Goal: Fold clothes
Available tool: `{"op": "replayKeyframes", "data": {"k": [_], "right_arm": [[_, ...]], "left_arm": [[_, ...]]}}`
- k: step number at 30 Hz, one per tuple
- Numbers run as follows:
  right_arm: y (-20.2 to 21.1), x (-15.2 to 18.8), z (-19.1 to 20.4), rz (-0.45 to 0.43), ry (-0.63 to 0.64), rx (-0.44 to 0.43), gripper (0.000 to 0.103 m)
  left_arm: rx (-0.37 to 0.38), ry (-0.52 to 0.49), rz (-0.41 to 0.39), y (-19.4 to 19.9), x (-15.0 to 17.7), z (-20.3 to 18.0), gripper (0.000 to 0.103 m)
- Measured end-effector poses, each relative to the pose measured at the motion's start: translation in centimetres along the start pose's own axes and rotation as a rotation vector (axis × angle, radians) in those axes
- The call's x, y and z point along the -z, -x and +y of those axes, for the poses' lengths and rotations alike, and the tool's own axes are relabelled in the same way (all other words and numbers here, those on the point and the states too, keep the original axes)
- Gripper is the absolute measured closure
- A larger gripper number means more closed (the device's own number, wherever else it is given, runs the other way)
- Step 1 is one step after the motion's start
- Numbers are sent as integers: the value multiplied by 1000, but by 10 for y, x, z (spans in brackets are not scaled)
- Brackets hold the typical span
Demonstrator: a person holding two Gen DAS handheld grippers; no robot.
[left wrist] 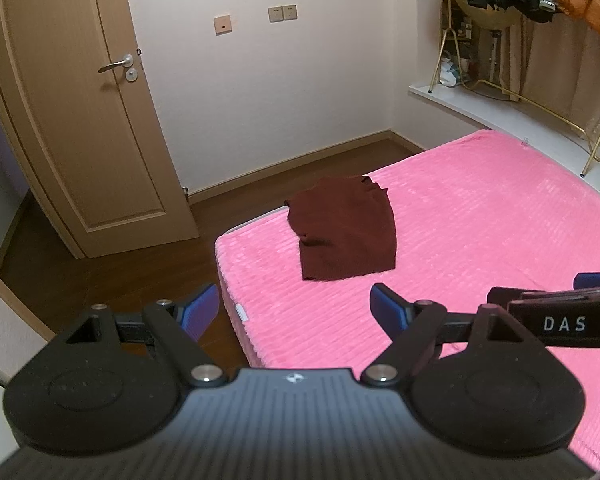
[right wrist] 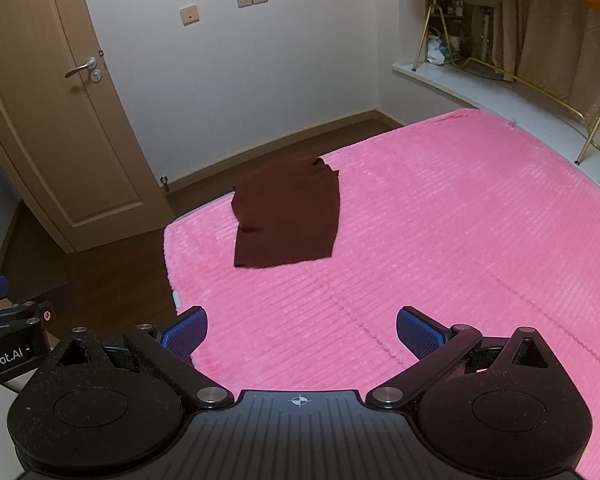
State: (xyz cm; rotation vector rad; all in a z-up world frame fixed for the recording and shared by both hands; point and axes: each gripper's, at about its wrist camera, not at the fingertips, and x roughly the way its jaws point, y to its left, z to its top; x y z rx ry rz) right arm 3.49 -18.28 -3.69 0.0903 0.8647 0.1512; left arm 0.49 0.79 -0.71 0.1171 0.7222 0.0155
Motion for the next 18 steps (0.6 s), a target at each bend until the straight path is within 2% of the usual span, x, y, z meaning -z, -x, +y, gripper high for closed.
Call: {"op": "replayKeyframes", "data": {"k": [18], "right_arm": [[9, 10, -7, -14, -27, 8, 0]], "left_arm": [[17, -14, -3, 8, 1, -5, 22]]}}
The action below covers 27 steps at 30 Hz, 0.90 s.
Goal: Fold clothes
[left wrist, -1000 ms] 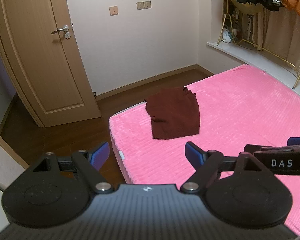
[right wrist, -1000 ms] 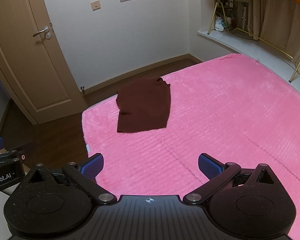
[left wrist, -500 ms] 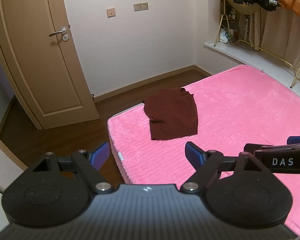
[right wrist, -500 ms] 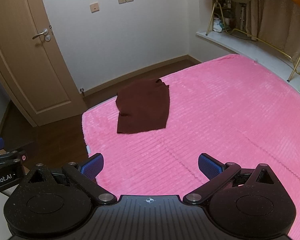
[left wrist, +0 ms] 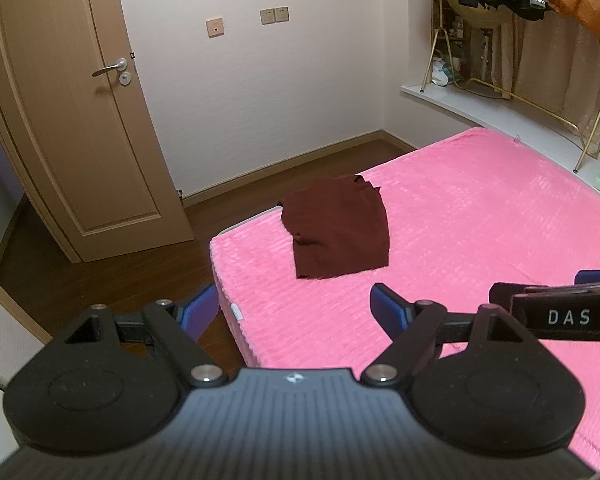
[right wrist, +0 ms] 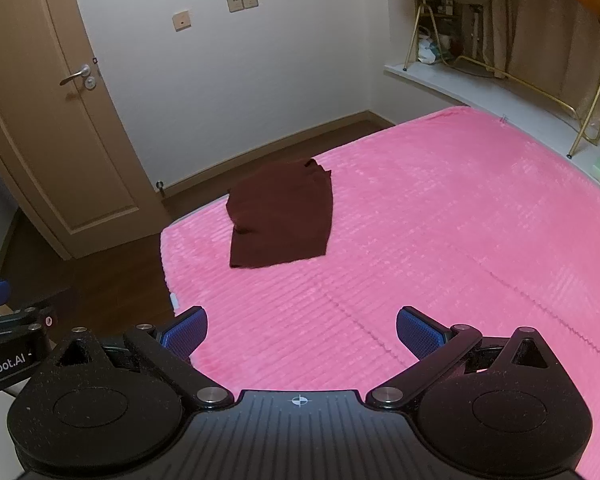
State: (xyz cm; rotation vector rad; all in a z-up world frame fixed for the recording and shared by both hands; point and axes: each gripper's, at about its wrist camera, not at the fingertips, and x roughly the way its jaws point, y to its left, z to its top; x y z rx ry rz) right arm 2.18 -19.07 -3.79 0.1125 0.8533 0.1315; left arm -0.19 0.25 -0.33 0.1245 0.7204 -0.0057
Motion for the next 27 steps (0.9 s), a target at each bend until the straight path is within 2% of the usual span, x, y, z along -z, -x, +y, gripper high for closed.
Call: {"op": "replayKeyframes", "data": {"k": [27], "right_arm": [[-2, 3, -2, 7, -22, -23, 0]], "left_arm": [[-21, -2, 17, 1, 6, 3, 22]]}}
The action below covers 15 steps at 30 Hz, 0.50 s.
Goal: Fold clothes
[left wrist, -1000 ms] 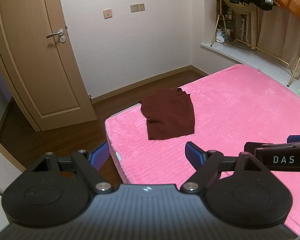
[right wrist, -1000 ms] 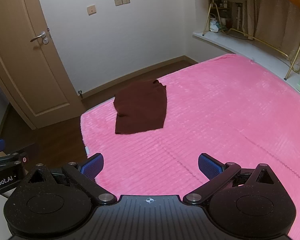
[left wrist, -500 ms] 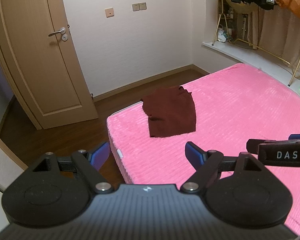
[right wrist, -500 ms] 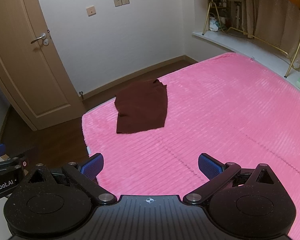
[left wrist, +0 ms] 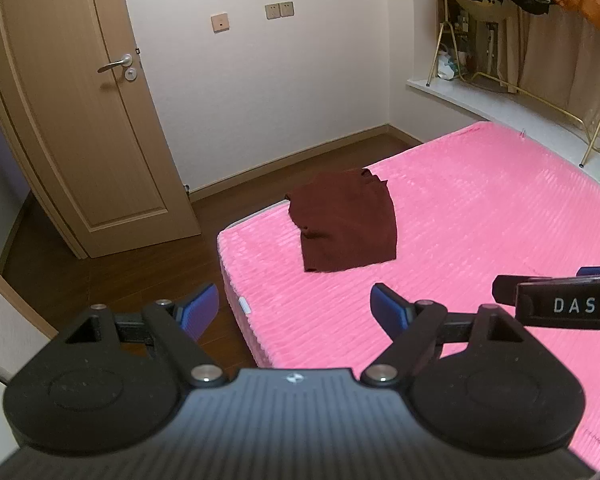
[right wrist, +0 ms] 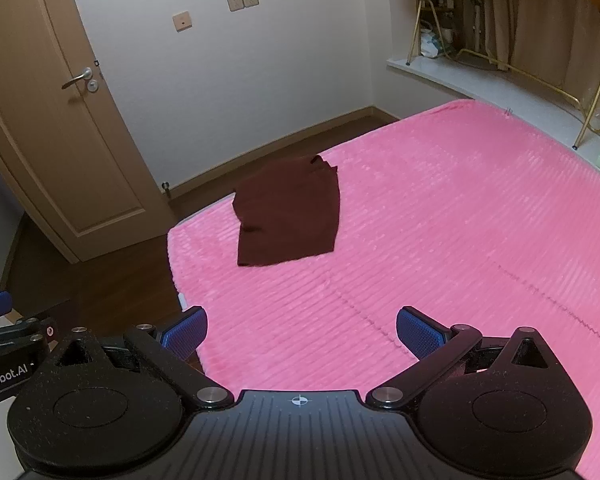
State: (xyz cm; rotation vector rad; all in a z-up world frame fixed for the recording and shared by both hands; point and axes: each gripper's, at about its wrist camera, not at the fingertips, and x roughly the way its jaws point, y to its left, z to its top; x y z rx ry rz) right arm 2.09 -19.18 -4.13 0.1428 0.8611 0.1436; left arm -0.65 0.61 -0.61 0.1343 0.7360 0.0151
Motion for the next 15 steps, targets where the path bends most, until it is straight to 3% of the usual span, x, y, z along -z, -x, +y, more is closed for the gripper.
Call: {"op": "replayKeyframes", "data": {"k": [15], "right_arm": [[-28, -13, 4, 22, -31, 29, 0]], "left_arm": [[29, -11, 37, -37, -11, 8, 20]]}}
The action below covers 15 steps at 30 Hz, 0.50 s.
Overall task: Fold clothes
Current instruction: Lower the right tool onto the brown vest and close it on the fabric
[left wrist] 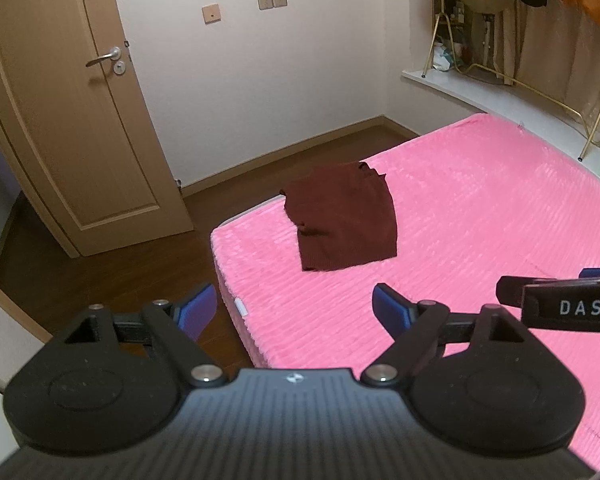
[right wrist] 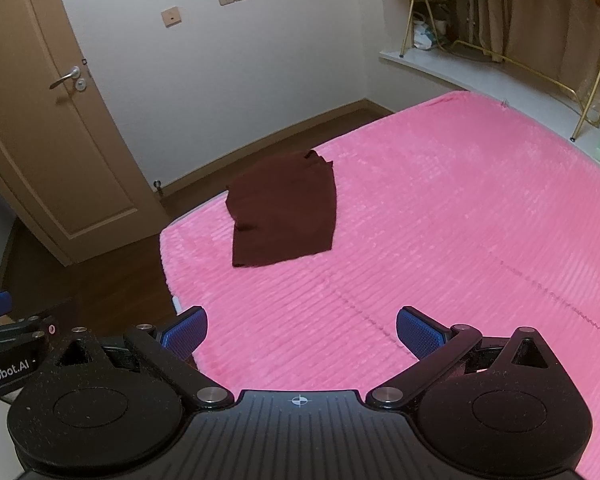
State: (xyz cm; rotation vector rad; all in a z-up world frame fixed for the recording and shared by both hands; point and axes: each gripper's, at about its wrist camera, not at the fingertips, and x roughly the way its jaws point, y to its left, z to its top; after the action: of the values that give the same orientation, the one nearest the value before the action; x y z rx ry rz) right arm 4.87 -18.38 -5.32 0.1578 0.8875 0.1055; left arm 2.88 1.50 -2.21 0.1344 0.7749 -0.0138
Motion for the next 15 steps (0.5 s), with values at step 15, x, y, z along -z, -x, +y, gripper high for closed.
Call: {"op": "replayKeyframes", "data": {"k": [15], "right_arm": [[-98, -22, -8, 57, -79, 83, 0]], "left_arm": [[92, -8, 174, -149, -28, 31, 20]]}}
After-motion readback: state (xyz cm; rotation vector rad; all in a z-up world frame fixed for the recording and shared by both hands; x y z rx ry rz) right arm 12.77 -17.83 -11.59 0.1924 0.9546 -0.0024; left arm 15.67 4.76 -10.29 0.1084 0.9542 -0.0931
